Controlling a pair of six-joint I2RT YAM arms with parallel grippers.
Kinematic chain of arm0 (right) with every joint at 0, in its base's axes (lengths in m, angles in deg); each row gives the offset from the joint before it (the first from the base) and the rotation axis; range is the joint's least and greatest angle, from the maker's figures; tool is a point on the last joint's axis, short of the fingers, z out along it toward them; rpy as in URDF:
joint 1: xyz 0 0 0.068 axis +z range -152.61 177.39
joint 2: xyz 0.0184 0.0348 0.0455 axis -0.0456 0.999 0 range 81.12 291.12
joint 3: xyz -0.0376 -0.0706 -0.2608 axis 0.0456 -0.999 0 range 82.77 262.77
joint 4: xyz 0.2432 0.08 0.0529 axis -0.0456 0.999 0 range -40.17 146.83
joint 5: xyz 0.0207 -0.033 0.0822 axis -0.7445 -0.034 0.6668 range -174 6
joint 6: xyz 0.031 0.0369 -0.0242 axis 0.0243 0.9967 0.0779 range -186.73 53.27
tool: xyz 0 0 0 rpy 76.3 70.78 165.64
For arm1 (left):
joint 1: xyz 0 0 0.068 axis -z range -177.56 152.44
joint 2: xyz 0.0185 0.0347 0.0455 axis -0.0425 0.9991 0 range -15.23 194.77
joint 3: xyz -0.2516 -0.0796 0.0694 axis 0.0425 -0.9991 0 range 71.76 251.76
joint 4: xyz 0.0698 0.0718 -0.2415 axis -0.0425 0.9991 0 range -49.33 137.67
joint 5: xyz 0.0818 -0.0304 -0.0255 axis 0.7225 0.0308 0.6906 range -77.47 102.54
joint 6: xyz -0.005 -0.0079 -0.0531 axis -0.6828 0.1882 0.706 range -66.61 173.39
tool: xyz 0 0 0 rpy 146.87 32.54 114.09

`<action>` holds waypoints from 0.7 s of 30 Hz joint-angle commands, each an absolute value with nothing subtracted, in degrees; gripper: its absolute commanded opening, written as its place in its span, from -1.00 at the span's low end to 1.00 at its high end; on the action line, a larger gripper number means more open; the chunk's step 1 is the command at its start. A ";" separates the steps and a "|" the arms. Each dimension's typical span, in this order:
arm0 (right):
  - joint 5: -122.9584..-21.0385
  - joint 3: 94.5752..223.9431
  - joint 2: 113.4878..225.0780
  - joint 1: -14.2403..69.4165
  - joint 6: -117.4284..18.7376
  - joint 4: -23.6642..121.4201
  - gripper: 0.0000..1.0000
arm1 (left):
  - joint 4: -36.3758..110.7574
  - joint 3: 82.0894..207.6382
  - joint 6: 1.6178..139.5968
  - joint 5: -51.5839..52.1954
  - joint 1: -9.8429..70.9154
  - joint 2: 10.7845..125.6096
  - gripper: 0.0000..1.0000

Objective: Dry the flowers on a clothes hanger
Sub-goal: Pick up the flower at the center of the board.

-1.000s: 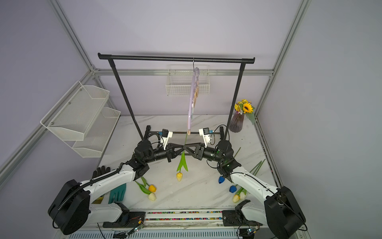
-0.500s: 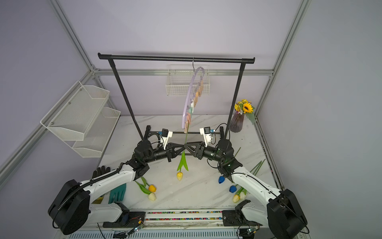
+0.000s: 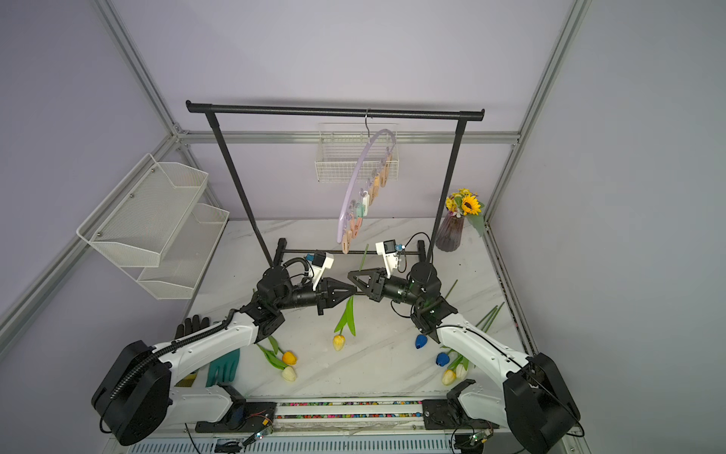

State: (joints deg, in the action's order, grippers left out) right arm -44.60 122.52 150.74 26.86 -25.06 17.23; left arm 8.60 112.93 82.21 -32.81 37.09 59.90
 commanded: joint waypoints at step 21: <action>-49.33 126.48 143.35 26.38 -48.20 37.39 -1.00 | 24.94 119.36 68.89 -20.72 32.06 48.94 0.50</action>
